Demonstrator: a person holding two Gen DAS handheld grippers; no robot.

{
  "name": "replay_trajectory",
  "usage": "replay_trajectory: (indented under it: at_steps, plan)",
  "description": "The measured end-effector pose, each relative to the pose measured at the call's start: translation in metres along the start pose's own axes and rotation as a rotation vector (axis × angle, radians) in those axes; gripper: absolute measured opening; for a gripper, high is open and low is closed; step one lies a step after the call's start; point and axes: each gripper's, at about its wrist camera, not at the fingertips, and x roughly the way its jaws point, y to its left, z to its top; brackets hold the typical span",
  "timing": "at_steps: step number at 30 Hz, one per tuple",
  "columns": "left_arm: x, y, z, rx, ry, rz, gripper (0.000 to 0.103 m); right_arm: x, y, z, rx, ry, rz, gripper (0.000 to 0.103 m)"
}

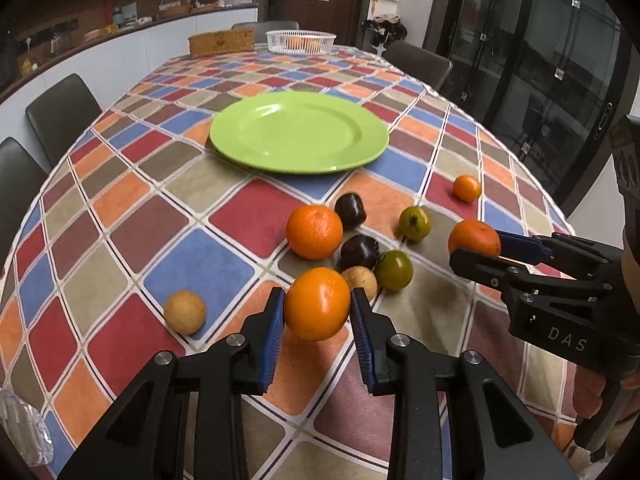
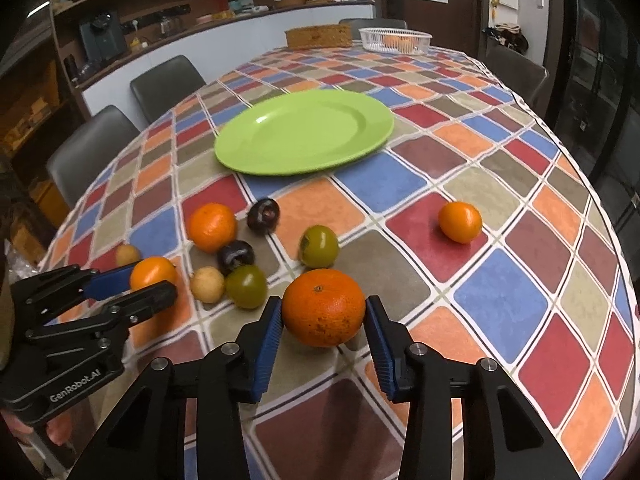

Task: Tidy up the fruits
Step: 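Grasp an orange with the left tool while the right tool grasps a large orange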

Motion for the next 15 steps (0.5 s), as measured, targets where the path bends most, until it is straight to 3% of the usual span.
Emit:
replay_trajectory:
  at_steps: [15]
  plan:
    - [-0.018,0.004,0.049,0.023,-0.11,-0.009,0.032,-0.021,0.008,0.045,-0.076,-0.105,0.02,0.042]
